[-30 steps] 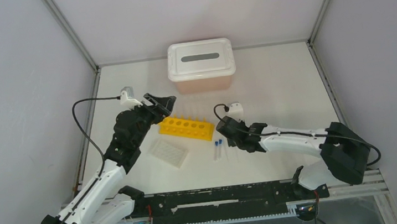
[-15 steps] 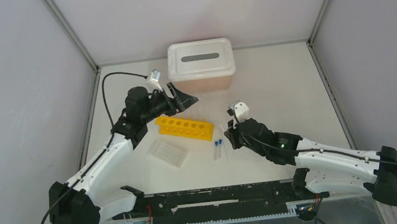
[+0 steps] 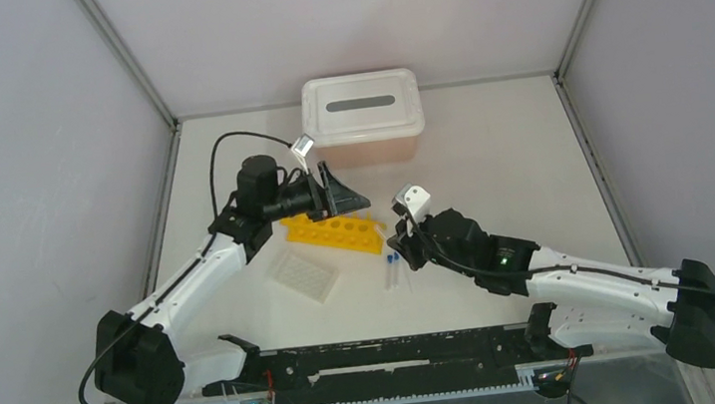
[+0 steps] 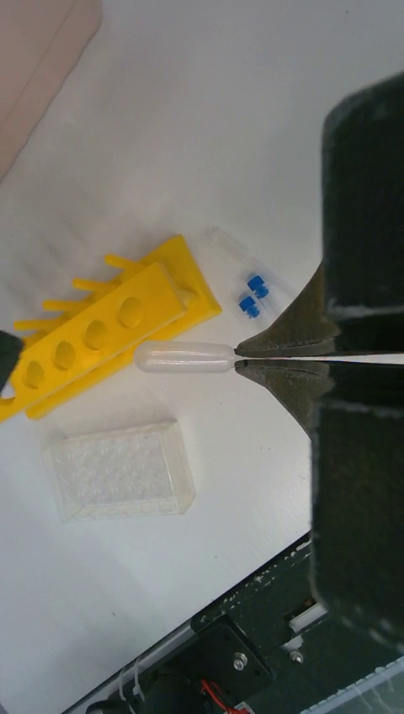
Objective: Organize the chemistry lab equipment
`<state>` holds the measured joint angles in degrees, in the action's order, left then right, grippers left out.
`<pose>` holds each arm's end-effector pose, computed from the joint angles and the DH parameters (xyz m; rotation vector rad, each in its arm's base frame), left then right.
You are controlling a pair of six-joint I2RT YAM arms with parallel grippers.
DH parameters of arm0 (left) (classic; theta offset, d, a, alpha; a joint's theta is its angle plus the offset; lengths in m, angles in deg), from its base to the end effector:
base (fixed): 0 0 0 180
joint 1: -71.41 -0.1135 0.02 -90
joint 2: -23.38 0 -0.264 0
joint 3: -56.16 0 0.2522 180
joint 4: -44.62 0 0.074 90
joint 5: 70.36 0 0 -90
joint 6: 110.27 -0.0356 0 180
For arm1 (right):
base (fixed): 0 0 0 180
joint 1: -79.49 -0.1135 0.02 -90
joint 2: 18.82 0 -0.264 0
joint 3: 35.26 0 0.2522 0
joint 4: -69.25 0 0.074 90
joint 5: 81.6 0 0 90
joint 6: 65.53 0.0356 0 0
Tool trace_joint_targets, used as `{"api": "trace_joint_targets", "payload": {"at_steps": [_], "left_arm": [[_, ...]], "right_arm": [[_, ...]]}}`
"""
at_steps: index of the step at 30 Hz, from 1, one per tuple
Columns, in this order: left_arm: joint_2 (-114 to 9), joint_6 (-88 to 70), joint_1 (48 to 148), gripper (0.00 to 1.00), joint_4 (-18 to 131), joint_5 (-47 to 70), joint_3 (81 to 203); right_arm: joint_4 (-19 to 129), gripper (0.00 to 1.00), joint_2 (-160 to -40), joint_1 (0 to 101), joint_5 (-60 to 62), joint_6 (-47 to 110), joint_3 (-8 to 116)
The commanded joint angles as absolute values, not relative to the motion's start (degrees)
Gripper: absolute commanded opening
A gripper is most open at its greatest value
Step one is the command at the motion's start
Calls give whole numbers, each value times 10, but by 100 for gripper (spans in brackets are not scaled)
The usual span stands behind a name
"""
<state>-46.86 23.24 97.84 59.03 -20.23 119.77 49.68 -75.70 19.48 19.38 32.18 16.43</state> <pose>0.2368 -0.1432 0.2965 0.2038 2.1370 -1.4390 0.1188 0.1922 0.2662 -0.7849 1.8828 0.5635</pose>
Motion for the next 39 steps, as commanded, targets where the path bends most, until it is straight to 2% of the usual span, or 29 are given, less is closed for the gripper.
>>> {"api": "trace_joint_targets", "payload": {"at_steps": [1,12,25,39], "left_arm": [[-462,210,993,78,611,-242,1215],[-486,194,1028,71,624,-240,1222],[-498,186,1041,47,635,-238,1229],[-485,172,1041,27,659,-208,1236]], "right_arm": [[546,0,-765,197,169,292,209],[568,0,-784,200,149,282,232],[572,0,-793,217,123,281,234],[576,0,-798,234,105,285,231]]}}
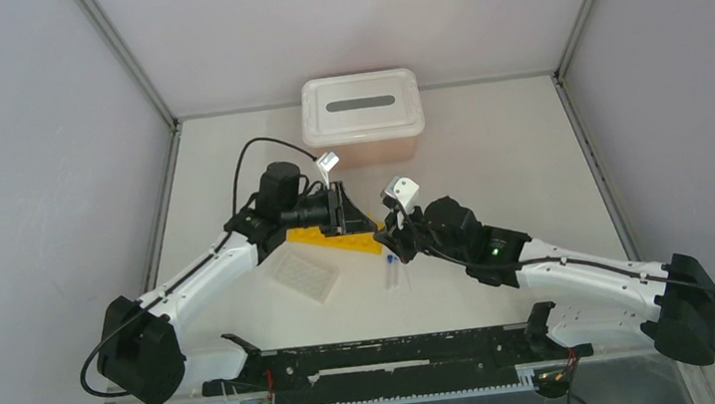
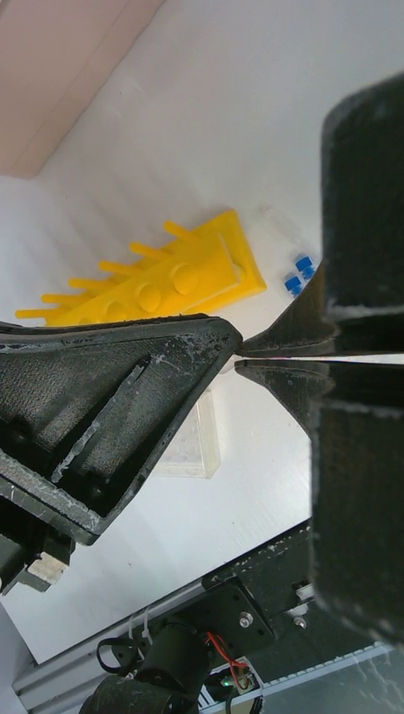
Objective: Organize the chemistry lab equipment
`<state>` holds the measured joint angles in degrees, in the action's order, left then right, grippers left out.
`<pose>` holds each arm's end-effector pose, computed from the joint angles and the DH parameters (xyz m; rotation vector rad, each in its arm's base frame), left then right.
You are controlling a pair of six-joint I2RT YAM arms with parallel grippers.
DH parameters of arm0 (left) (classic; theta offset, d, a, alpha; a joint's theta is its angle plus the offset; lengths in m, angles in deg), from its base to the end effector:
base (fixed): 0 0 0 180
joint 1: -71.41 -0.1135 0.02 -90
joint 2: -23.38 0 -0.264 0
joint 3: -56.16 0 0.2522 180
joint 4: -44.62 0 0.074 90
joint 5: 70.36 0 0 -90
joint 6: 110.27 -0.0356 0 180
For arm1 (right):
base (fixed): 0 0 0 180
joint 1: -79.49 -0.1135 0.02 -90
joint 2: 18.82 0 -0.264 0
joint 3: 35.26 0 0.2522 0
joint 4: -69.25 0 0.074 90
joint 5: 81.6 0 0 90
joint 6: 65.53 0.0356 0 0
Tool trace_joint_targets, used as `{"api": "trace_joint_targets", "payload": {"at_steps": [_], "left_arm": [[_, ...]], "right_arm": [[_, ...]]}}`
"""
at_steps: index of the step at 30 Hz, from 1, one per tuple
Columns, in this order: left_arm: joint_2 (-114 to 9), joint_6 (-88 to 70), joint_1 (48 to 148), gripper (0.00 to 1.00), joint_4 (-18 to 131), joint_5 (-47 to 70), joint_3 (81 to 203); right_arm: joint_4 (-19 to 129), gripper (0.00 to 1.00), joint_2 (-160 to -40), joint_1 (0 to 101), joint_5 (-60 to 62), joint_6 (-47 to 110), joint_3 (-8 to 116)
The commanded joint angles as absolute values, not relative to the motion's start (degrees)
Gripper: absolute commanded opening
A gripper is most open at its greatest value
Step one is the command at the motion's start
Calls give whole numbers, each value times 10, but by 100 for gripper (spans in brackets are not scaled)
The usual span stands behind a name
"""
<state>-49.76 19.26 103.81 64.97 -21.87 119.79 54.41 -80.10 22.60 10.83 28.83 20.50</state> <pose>0.2233 -0.1697 0.2744 0.3549 2.2897 -1.4638 0.1361 0.2060 0.2826 -0.8521 1.7929 0.6670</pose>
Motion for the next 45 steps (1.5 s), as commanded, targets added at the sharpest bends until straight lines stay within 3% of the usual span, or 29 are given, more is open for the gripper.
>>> {"api": "trace_joint_targets", "payload": {"at_steps": [1,13,19,22,34,45], "left_arm": [[-485,171,1042,26,660,-207,1237],[-477,173,1042,16,663,-190,1241],[-467,164,1042,16,681,-153,1255],[-459,150,1042,15,706,-113,1267],[-370,50,1042,15,880,182,1369],[-349,32,1056,13,925,409,1343]], "right_arm": [[577,0,-798,235,104,284,230],[587,1,-802,250,90,290,225],[588,29,-803,253,75,291,225],[589,34,-800,256,73,290,225],[617,37,-764,264,105,293,182],[678,38,-772,263,174,299,141]]}}
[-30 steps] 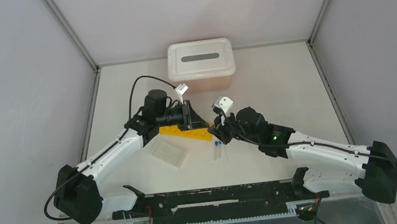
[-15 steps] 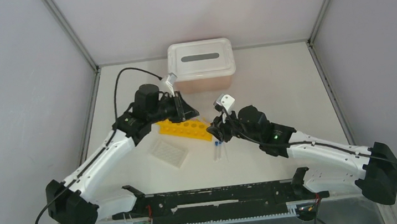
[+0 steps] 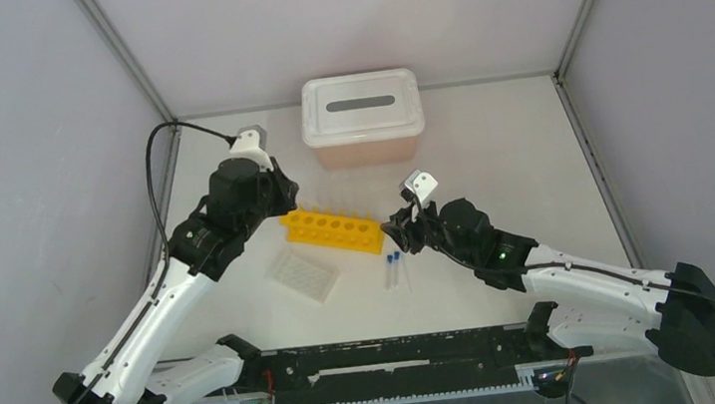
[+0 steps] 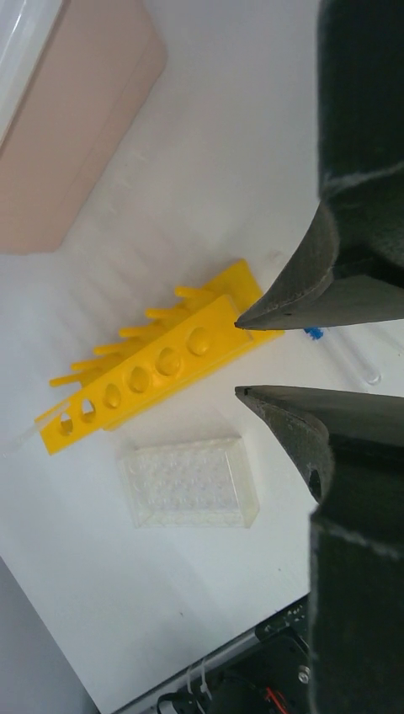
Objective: Organize the chemistry lab equipment
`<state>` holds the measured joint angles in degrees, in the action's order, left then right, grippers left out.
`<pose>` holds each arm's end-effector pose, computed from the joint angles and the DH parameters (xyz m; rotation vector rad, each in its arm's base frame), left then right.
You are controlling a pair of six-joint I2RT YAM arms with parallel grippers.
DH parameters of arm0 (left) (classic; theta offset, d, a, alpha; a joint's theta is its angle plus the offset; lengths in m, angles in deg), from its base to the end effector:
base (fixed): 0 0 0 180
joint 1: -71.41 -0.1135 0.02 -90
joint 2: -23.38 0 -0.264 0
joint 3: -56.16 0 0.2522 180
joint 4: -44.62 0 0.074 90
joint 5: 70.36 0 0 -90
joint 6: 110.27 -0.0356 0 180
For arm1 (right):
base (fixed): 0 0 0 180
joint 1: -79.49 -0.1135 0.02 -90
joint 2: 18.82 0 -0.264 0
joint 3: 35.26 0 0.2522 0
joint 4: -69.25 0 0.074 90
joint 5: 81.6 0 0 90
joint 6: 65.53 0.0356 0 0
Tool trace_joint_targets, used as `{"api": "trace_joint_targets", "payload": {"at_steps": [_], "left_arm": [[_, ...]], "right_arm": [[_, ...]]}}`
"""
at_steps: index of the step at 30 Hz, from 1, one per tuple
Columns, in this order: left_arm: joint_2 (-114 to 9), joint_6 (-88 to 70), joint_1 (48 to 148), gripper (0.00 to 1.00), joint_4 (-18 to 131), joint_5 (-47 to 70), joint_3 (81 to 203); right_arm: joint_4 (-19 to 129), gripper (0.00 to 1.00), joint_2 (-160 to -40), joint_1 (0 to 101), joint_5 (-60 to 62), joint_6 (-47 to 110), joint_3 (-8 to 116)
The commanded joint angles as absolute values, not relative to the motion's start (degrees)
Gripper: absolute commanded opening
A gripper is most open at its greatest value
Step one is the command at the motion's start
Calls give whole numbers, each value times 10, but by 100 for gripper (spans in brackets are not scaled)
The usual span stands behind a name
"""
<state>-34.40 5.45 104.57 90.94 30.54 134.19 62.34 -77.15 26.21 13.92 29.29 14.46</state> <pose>0.1826 -0.1113 0.3763 0.0112 2.0473 -0.4570 0.1440 0.1873 0.2711 -0.7105 1.7469 0.6162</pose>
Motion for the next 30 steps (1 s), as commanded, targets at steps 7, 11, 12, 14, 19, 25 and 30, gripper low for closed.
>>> {"api": "trace_joint_targets", "payload": {"at_steps": [7,11,12,14,19,25,30], "left_arm": [[-376,22,1066,12,928,440,1340],[-388,22,1069,12,927,438,1336],[-391,22,1070,12,926,434,1336],[-395,22,1070,12,922,424,1335],[-409,24,1078,12,919,405,1336],[-420,26,1088,12,913,405,1330],[-429,27,1095,11,905,408,1324]], "right_arm": [[692,38,-790,267,184,298,139],[699,38,-800,270,181,298,136],[700,38,-801,271,179,298,135],[703,38,-803,274,176,299,133],[707,38,-806,281,170,302,131],[712,38,-807,285,165,303,126],[713,38,-804,287,163,304,123]]}}
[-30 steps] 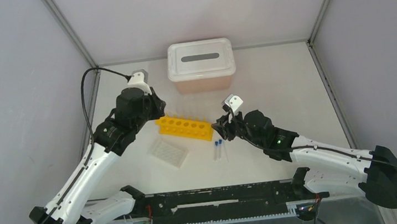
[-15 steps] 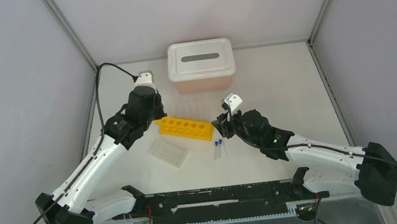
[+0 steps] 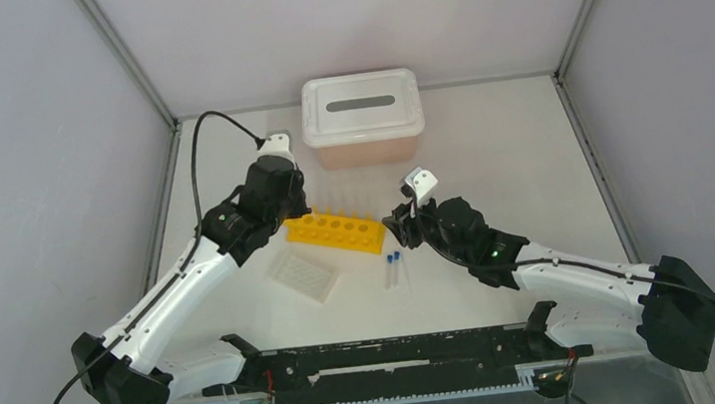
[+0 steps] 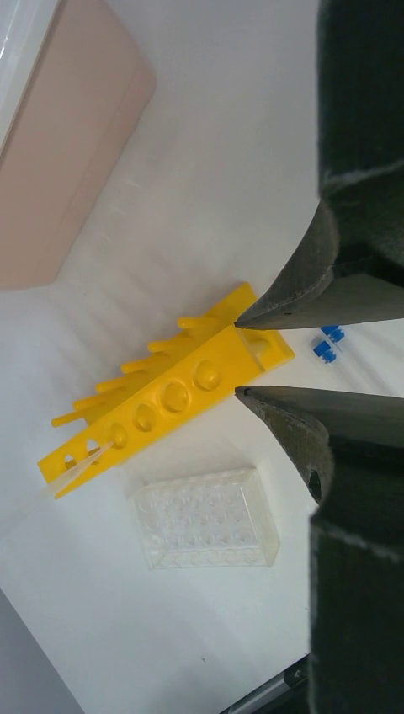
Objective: Organize the chemistry lab equipment
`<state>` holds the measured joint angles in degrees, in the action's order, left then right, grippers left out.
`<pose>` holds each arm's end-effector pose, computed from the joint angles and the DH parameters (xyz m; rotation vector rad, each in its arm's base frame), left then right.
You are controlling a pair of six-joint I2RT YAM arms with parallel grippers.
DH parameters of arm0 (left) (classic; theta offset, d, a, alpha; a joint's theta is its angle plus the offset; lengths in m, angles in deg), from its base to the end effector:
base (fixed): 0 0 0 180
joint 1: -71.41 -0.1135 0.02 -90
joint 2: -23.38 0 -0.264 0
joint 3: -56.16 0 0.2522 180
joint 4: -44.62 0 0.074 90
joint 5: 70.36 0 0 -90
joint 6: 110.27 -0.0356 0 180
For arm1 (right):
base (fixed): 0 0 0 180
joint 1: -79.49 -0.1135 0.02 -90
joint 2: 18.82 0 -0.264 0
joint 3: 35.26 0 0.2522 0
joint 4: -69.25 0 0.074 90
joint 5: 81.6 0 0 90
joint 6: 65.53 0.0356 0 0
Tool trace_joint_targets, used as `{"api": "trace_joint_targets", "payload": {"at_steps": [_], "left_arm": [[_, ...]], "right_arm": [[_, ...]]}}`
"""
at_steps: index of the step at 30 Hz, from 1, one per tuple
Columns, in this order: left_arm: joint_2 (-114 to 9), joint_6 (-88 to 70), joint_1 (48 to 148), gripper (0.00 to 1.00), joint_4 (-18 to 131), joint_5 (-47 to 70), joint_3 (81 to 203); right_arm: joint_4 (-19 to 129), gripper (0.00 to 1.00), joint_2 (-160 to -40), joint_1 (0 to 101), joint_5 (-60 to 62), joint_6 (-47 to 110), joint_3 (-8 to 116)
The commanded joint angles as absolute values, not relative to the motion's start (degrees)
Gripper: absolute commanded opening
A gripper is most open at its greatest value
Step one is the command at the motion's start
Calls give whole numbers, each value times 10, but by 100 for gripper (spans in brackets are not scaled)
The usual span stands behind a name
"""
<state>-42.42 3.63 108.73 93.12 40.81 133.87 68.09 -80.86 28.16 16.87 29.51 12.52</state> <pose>0.2023 -0.1381 0.3424 0.0507 2.1668 -0.2057 0.1578 0.1887 0.2555 -0.6380 1.7608 0.5505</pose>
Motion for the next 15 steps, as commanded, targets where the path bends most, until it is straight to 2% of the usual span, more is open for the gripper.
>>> {"api": "trace_joint_targets", "payload": {"at_steps": [1,15], "left_arm": [[-432,27,1096,11,904,410,1324],[-451,17,1113,11,883,453,1319]], "right_arm": [[713,38,-804,287,163,304,123],[722,38,-807,295,152,304,115]]}}
